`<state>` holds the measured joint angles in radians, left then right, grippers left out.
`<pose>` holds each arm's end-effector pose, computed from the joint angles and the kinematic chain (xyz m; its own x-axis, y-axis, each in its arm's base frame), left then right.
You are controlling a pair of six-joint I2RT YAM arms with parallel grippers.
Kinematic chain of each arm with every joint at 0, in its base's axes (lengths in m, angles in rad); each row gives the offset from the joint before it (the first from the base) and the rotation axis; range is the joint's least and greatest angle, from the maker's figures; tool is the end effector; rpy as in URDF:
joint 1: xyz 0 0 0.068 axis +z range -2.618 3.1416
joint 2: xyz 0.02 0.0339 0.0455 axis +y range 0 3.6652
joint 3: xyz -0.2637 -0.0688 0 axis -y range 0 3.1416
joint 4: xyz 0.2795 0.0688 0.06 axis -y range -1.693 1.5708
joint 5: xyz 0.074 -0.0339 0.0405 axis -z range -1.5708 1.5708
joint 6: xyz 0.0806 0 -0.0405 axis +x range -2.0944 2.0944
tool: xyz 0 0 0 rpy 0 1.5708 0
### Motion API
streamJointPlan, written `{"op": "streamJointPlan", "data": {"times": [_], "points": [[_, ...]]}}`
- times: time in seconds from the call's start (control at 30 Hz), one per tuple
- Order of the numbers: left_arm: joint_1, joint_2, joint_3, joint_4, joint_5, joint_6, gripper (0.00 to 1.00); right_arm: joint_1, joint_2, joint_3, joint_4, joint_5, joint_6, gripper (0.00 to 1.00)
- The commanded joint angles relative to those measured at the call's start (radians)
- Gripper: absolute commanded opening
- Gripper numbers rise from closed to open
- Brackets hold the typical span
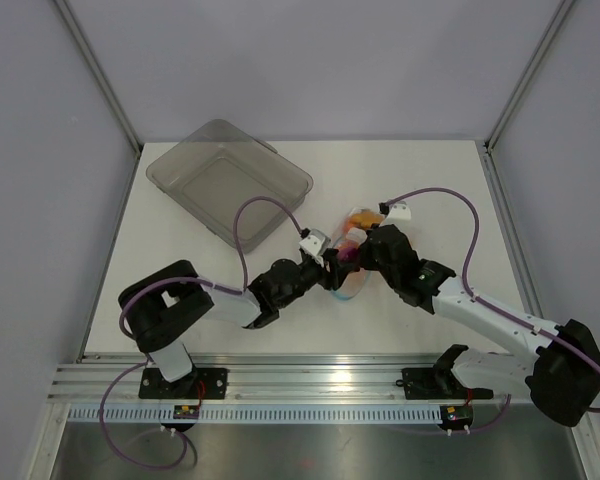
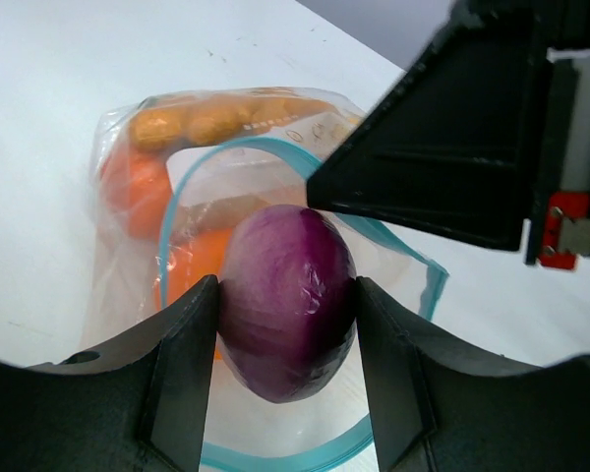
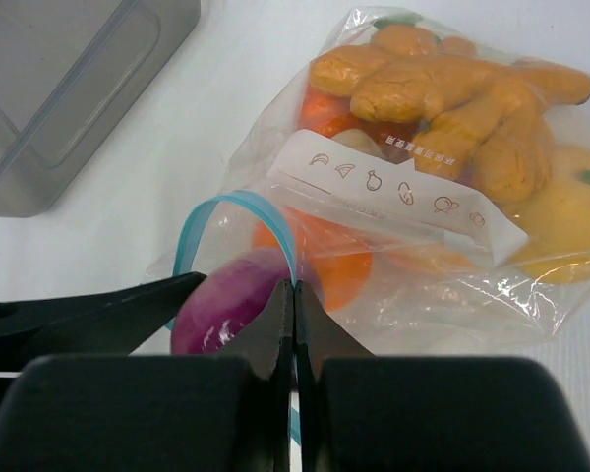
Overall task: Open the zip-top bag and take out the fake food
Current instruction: Pick up the fake vegetable from the zipper food storage bag, then place the fake vegetable in the bin.
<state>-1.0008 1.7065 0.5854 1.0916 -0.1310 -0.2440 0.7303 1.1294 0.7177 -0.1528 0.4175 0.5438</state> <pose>0.2166 -0.3185 0.1446 -0.2001 -0.1317 -0.9709 0.7377 0.6318 -0.2377 0.2544 0.1840 0.2161 -0.5245 0.1652 -0.8352 -0.0972 0.9630 0.2515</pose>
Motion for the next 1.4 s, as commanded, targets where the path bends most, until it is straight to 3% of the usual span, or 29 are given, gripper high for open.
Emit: {"op": "streamJointPlan", "data": {"times": [0.0, 0.17, 0.37, 0.53, 0.67, 0.87, 1.23, 1.37], "points": [[0.031, -0.054, 0.056, -0.108, -0.032, -0.075, 0.29, -0.008, 0.007, 0.029, -0.001, 0.018, 0.015, 0.0], [0.037, -0.065, 0.059, -0.156, 0.0, -0.152, 0.27, -0.008, 0.009, 0.025, -0.004, 0.052, 0.028, 0.0], [0.039, -0.113, 0.137, -0.411, -0.004, -0.192, 0.27, -0.009, -0.002, 0.016, -0.001, 0.075, 0.044, 0.0], [0.047, -0.166, 0.166, -0.521, 0.033, -0.235, 0.28, -0.009, 0.0, 0.015, -0.002, 0.076, 0.045, 0.0], [0.068, -0.189, 0.163, -0.608, 0.03, -0.351, 0.27, -0.011, 0.004, 0.017, -0.002, 0.079, 0.047, 0.0], [0.151, -0.229, 0.117, -0.593, 0.122, -0.452, 0.27, -0.011, -0.002, 0.014, -0.002, 0.081, 0.045, 0.0], [0.304, -0.407, 0.031, -0.584, 0.152, -0.456, 0.27, -0.011, -0.005, 0.014, -0.002, 0.076, 0.044, 0.0], [0.361, -0.487, -0.012, -0.579, 0.105, -0.492, 0.26, -0.011, -0.005, 0.012, -0.001, 0.078, 0.042, 0.0]]}}
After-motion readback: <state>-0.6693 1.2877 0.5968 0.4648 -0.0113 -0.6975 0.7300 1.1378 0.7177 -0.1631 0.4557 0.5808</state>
